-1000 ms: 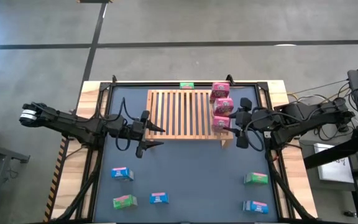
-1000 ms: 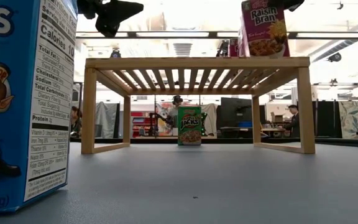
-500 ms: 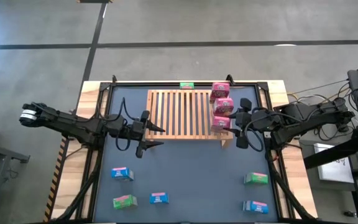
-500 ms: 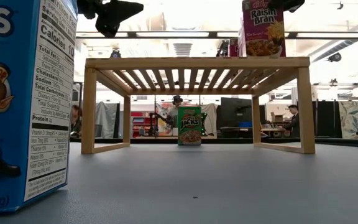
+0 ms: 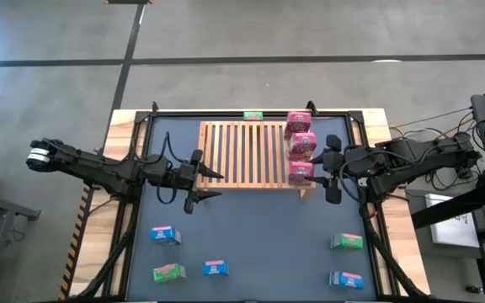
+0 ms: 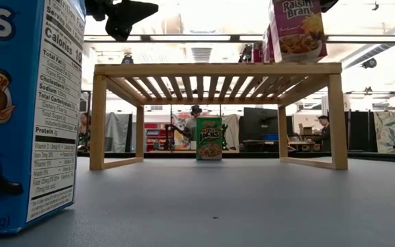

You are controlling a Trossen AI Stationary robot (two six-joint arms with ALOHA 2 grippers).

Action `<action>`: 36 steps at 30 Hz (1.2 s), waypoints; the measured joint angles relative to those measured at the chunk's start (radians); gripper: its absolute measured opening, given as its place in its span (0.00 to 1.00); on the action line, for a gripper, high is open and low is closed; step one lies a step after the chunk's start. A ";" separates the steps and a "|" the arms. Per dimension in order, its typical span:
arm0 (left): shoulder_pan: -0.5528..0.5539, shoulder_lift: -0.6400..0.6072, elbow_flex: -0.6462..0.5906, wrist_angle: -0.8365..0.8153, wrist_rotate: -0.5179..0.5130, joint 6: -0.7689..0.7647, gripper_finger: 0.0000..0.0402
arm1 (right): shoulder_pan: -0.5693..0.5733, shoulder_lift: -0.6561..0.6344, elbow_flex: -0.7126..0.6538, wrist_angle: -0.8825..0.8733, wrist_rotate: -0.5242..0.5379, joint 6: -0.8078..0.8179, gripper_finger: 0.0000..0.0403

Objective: Stack cereal on shelf
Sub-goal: Put the pink cereal box on the shelf

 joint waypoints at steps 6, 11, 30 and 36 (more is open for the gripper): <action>0.000 0.000 0.000 0.000 0.000 0.000 0.55 | 0.000 0.000 -0.011 0.001 0.014 0.004 0.49; 0.000 0.000 0.000 0.000 0.000 0.000 0.55 | -0.005 0.000 -0.031 0.009 0.020 0.004 0.49; 0.000 0.000 0.000 0.000 0.000 0.000 0.55 | -0.051 -0.061 -0.047 0.013 -0.015 -0.008 0.49; 0.000 0.000 0.000 0.000 0.000 0.000 0.55 | -0.051 -0.049 -0.050 0.021 -0.015 0.001 0.49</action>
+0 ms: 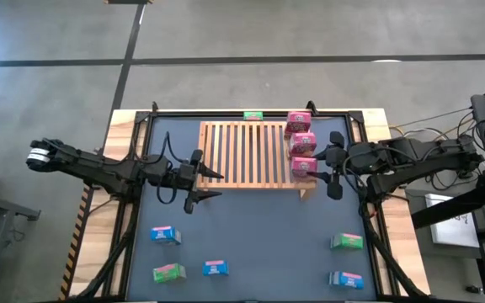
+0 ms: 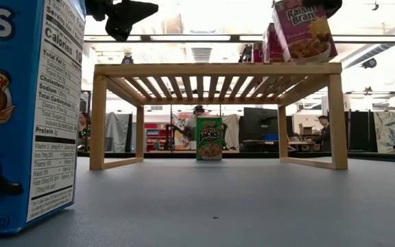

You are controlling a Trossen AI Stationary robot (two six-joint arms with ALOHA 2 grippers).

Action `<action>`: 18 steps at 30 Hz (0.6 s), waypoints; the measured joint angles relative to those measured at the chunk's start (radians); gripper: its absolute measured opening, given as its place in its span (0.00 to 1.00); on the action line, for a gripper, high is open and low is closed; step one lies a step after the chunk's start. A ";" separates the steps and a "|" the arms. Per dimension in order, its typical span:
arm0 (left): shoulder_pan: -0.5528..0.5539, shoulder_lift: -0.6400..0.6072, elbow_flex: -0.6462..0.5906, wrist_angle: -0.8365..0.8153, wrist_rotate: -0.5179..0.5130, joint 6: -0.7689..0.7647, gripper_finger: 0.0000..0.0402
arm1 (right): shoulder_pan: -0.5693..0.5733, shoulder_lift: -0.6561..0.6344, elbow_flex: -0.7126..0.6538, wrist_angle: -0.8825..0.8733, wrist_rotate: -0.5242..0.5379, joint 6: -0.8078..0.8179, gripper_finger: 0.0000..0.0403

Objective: Stack cereal on shelf
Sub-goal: Put the pink cereal box on the shelf

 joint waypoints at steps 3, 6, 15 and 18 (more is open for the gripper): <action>0.000 0.000 0.000 0.000 0.000 0.000 0.55 | 0.000 0.019 -0.001 0.003 0.000 0.000 0.49; 0.000 0.000 0.000 0.000 0.000 0.000 0.55 | -0.002 0.033 -0.002 0.003 0.006 0.000 0.49; 0.000 0.000 0.000 0.000 0.000 0.000 0.55 | -0.022 0.032 -0.002 -0.001 0.008 -0.008 0.49; 0.000 0.000 0.000 0.000 0.000 0.000 0.55 | -0.027 0.032 -0.002 0.000 0.008 -0.008 0.53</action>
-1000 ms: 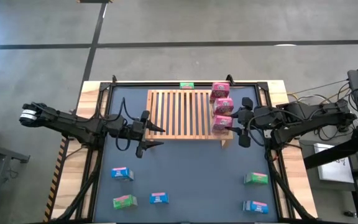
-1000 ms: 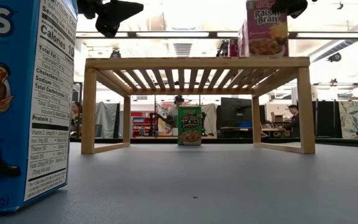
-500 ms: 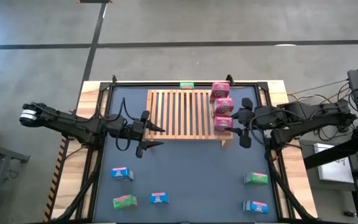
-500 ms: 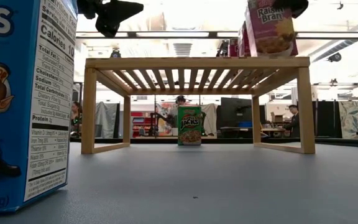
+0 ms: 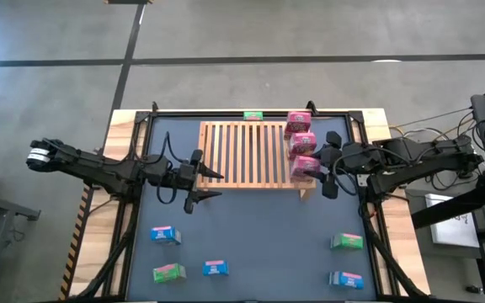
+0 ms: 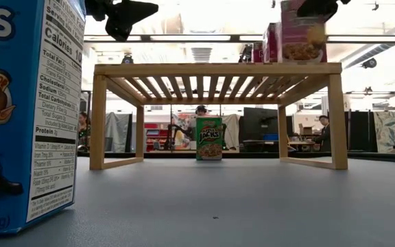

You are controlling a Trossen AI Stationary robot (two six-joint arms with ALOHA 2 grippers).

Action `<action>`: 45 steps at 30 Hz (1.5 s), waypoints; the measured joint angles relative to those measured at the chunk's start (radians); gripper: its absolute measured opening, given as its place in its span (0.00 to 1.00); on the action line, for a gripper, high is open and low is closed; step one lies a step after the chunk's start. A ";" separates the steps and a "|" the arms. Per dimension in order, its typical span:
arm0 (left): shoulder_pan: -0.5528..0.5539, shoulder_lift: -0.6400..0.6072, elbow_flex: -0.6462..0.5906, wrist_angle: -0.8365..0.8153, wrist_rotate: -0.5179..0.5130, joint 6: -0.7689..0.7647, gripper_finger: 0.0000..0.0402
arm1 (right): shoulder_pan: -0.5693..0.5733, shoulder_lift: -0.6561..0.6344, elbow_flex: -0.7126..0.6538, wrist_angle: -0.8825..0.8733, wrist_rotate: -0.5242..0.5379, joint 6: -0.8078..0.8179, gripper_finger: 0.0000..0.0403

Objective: Stack cereal on shelf
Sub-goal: Put the pink cereal box on the shelf, then put the top left blue cereal box on the shelf

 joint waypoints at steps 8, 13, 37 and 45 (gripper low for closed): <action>0.000 0.000 0.000 0.000 0.000 0.000 0.55 | -0.001 0.000 0.000 0.001 0.000 0.000 0.73; 0.000 0.000 0.000 0.000 0.000 0.000 0.55 | -0.001 -0.003 0.000 0.001 0.000 -0.005 0.81; 0.000 0.000 0.000 -0.020 0.000 0.000 0.55 | 0.002 -0.168 0.073 0.020 -0.004 -0.046 0.85; 0.000 0.000 0.000 -0.018 0.000 -0.012 0.55 | 0.002 -0.195 0.031 0.316 -0.295 -0.111 0.86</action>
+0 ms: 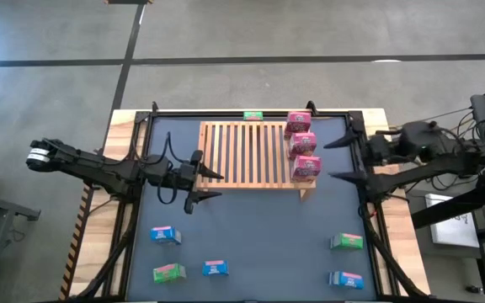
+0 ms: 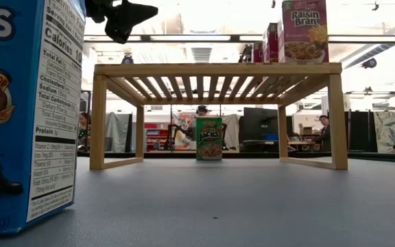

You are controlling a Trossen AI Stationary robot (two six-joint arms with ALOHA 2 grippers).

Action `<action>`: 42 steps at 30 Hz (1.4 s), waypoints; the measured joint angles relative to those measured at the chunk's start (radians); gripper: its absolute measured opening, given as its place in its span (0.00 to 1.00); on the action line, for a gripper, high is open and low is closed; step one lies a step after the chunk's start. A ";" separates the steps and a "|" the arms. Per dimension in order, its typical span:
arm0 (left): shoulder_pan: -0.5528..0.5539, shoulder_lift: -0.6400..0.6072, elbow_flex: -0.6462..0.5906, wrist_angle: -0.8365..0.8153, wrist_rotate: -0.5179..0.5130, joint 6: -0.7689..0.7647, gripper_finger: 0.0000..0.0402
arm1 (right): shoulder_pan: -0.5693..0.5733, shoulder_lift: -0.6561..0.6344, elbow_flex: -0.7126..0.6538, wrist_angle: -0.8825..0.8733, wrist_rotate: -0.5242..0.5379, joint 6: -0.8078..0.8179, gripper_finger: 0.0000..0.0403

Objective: Stack cereal on shelf
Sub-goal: Put the top left blue cereal box on the shelf

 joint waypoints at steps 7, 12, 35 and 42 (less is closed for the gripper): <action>0.000 -0.003 0.122 -0.233 0.000 -0.025 0.55 | 0.039 0.115 0.000 0.134 -0.199 -0.037 0.86; -0.004 0.025 0.294 -0.542 0.000 -0.058 0.55 | 0.164 0.233 0.021 0.133 -0.177 -0.047 0.86; -0.303 0.281 0.713 -1.434 -0.002 -0.452 0.49 | 0.729 0.572 0.055 0.168 0.411 0.125 0.86; -0.392 0.283 0.714 -1.513 0.025 -0.558 0.49 | 0.729 0.665 0.058 0.184 0.433 0.167 0.86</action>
